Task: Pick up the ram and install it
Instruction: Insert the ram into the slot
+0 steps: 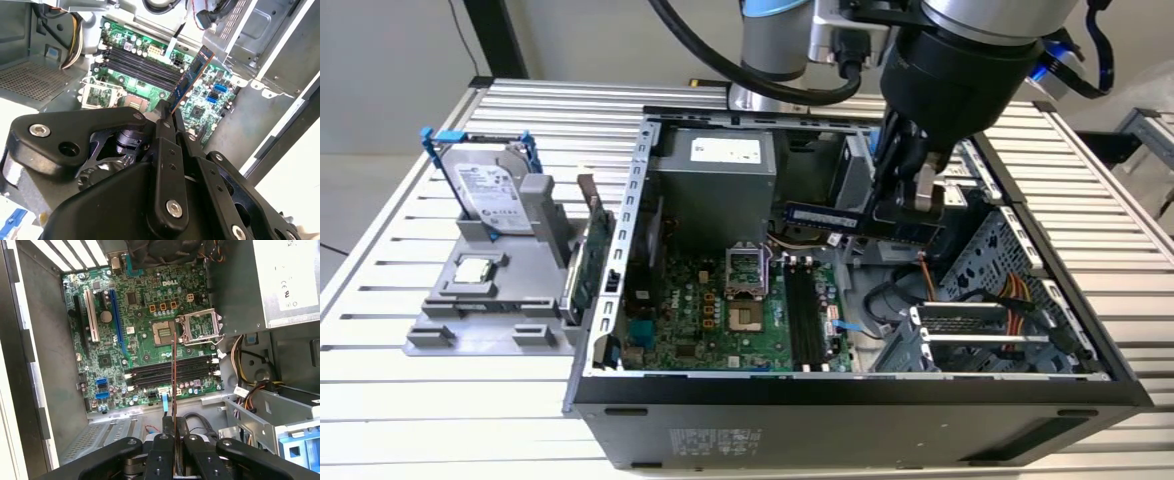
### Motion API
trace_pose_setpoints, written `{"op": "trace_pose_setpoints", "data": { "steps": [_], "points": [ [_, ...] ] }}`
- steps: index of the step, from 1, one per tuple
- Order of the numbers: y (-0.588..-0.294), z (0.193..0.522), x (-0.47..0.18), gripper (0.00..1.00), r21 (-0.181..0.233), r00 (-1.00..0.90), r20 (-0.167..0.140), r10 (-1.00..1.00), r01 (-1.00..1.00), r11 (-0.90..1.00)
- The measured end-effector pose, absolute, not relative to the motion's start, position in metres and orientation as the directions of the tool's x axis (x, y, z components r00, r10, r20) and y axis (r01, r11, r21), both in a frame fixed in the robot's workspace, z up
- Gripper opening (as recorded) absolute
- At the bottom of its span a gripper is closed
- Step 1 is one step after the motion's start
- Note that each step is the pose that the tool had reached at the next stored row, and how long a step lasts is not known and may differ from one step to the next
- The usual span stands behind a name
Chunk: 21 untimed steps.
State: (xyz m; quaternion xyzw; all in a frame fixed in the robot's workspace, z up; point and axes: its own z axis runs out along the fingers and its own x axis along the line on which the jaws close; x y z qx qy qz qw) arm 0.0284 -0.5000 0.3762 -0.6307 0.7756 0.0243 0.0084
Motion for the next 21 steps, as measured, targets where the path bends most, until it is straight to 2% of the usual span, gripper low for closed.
{"op": "trace_pose_setpoints", "data": {
  "steps": [21],
  "points": [
    [-0.5000, 0.3763, 0.0283, 0.00, 0.027, -0.352, -0.044, -0.935, -0.936, 0.351]
  ]
}}
